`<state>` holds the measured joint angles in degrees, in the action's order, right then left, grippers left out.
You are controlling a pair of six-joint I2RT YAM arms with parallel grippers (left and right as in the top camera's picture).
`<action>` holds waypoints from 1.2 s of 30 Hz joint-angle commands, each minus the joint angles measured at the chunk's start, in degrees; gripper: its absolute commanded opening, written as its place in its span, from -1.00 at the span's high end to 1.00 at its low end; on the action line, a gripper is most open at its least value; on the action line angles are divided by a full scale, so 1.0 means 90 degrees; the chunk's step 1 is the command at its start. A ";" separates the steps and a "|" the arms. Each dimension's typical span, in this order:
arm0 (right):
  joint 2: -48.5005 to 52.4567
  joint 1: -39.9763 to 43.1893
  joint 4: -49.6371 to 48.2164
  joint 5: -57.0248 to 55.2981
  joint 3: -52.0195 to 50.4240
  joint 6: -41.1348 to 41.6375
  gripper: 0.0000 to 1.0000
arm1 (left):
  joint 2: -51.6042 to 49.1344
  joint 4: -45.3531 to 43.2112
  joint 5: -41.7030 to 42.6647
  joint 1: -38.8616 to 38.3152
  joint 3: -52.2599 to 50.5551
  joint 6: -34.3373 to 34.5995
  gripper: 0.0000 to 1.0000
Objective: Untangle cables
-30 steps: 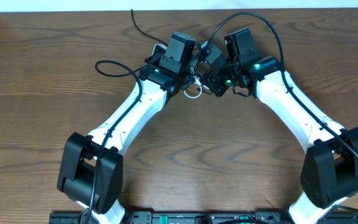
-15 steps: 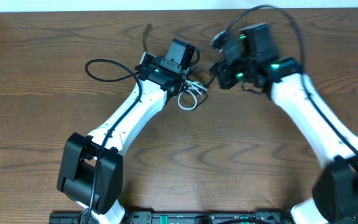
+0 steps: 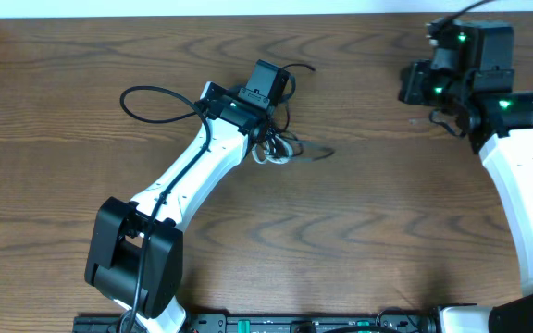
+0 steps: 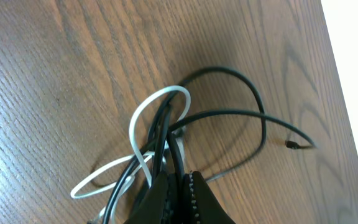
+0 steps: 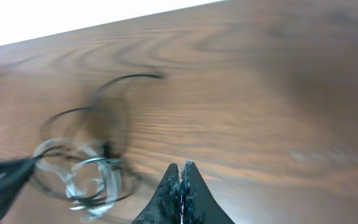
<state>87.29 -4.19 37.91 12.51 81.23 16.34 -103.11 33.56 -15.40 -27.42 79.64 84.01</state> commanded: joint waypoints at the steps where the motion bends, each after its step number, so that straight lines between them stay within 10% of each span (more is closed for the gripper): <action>1: 0.0138 0.0180 0.0209 -0.0806 0.0056 0.0427 0.98 | -0.0027 0.0051 -0.0206 0.0027 0.0051 -0.0061 0.85; 6: 0.0294 0.0085 0.0141 0.0896 0.0056 -0.1190 0.74 | -0.0027 0.0051 -0.0202 0.0027 0.0051 -0.0061 0.85; 14: 0.1001 -0.0775 0.0318 0.2225 0.0056 -0.3373 -0.48 | -0.0027 0.0051 -0.0202 0.0027 0.0051 -0.0061 0.85; 36: 0.2997 -0.2130 -0.0053 0.2220 0.0056 -0.4588 -0.23 | -0.0027 0.0058 -0.0202 0.0027 0.0051 -0.0063 0.85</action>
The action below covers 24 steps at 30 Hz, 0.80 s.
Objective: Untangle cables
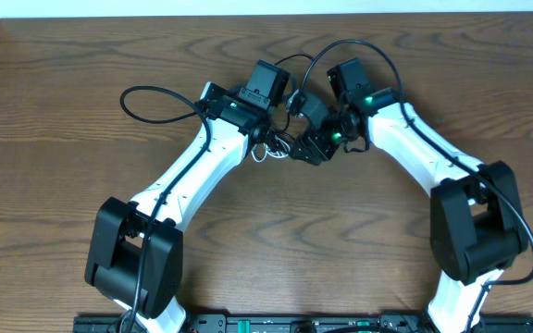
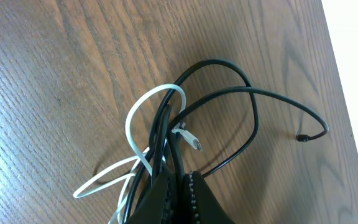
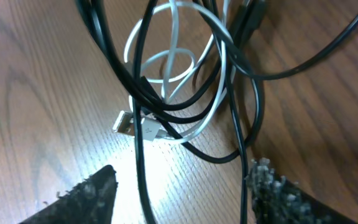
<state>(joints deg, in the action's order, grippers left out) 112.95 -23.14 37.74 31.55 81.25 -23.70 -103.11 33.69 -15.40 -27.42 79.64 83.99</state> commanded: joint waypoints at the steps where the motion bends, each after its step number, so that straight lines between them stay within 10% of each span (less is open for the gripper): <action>1: 0.0148 -0.0024 -0.0034 0.0107 0.0053 -0.0136 -0.22 | -0.0027 0.0044 -0.0202 0.0027 0.0051 -0.0061 0.85; 17: 0.0175 -0.0299 -0.0386 -0.0160 -0.0090 -0.0136 -0.22 | -0.0027 0.0114 -0.0204 0.0027 0.0051 -0.0085 0.85; 24: 0.0175 -0.0345 -0.0432 -0.0304 -0.0097 -0.0134 0.18 | -0.0027 0.0158 -0.0204 0.0027 0.0051 -0.0085 0.85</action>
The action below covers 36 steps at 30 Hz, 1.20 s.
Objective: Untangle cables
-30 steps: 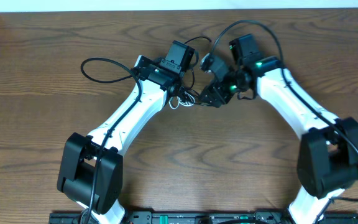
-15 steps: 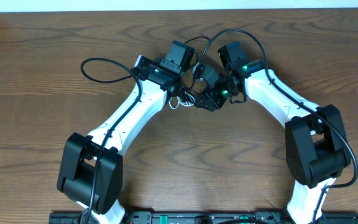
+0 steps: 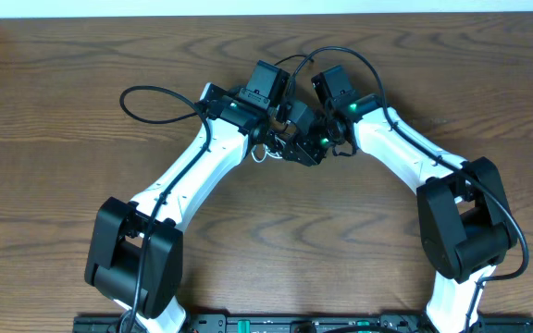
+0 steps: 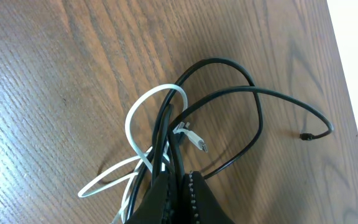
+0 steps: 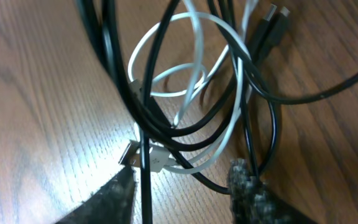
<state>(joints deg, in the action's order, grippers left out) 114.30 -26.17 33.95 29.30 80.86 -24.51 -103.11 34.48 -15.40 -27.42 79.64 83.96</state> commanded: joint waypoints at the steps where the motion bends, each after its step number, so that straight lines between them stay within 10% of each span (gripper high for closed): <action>1: 0.0024 -0.0007 -0.0012 -0.0053 -0.0053 -0.0044 0.18 | -0.0027 0.0075 -0.0206 0.0027 0.0051 -0.0083 0.85; 7: 0.0036 -0.0010 -0.0012 -0.0126 -0.0053 -0.0044 0.45 | -0.0027 0.0121 -0.0206 0.0027 0.0051 -0.0083 0.85; 10: 0.0056 -0.0010 -0.0005 -0.0124 -0.0053 0.0034 0.97 | -0.0027 0.0175 -0.0206 0.0027 0.0051 -0.0083 0.85; 36: -0.2892 0.1846 0.0250 0.1253 -0.0022 0.1758 0.98 | -0.0027 0.0172 -0.0255 0.0027 0.0051 -0.0080 0.85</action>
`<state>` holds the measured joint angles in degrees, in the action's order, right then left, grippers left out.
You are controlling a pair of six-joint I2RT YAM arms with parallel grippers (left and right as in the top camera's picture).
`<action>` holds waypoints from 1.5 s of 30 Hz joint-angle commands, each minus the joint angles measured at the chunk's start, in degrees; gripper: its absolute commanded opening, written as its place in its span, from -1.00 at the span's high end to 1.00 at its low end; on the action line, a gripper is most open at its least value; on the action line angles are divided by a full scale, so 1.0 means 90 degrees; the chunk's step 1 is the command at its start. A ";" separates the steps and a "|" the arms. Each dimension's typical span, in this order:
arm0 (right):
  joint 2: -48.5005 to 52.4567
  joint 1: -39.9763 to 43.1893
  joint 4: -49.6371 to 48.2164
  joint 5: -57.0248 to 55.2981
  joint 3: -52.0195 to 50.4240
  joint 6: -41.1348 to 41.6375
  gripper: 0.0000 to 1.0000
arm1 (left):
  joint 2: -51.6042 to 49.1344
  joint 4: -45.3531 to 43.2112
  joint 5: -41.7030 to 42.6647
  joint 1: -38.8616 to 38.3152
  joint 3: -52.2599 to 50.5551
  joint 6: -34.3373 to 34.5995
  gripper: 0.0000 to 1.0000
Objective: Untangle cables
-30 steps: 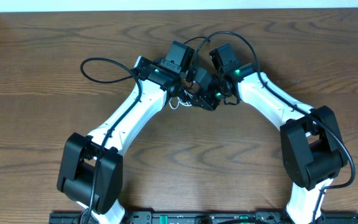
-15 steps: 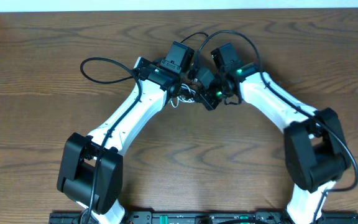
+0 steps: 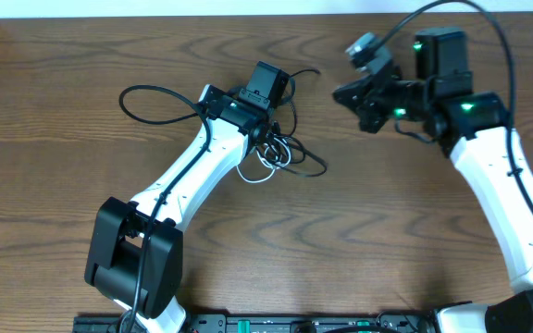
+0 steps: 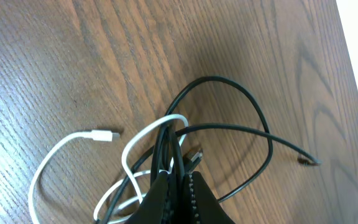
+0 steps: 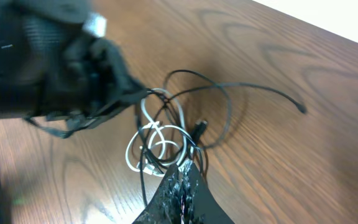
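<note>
A tangle of black cables (image 3: 290, 157) and one white cable (image 4: 55, 155) lies mid-table. My left gripper (image 3: 265, 139) is shut on black strands of the tangle (image 4: 173, 140), which run up between its fingers (image 4: 160, 193). The white cable's plug end (image 4: 103, 135) lies free on the wood to the left. One thin black lead (image 4: 272, 140) trails off to the right, ending in a small plug. My right gripper (image 3: 345, 94) hovers at the upper right, away from the tangle (image 5: 166, 140), and is shut (image 5: 183, 171) with nothing seen in it.
The brown wooden table (image 3: 387, 231) ends at its far edge (image 3: 202, 15) against a white surface. A black lead (image 3: 151, 92) loops on the wood left of the left arm. The right arm (image 3: 498, 176) runs along the right side.
The right gripper stood open right at the tangle and is now shut and up at the right, away from it. The white cable's plug end now lies loose to the left of the tangle.
The left gripper stayed shut on the black strands throughout. The right gripper was shut at the far right, then open over the tangle, then lower around its strands. Now it is back at the right, shut, and the white cable is partly spread out.
</note>
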<state>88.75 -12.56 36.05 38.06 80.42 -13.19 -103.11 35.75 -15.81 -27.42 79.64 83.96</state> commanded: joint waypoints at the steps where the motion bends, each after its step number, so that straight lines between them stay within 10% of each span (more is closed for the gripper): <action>1: 0.0022 0.0447 0.0095 0.0260 0.0024 0.0500 0.98 | -0.0027 0.0032 -0.0209 0.0027 0.0051 -0.0080 0.85; 5: 0.0386 0.0282 0.0328 0.0100 0.0022 0.0219 0.93 | -0.0027 0.0029 -0.0206 0.0027 0.0051 -0.0080 0.85; 17: 0.2081 -0.0772 0.1047 0.0206 0.0022 -0.0918 -0.29 | -0.0027 0.0075 -0.0206 0.0027 0.0051 -0.0080 0.85; 40: 0.3337 -0.1382 0.0707 0.1477 0.0022 -0.0976 0.00 | -0.0027 0.0087 -0.0206 0.0027 0.0051 -0.0083 0.85; 45: 0.3344 -0.1379 0.0658 0.1355 0.0022 -0.0772 0.32 | -0.0027 0.0131 -0.0204 0.0027 0.0051 -0.0080 0.85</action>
<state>118.50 -24.86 42.15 49.52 80.49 -21.32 -103.11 36.36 -15.84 -27.42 79.64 83.79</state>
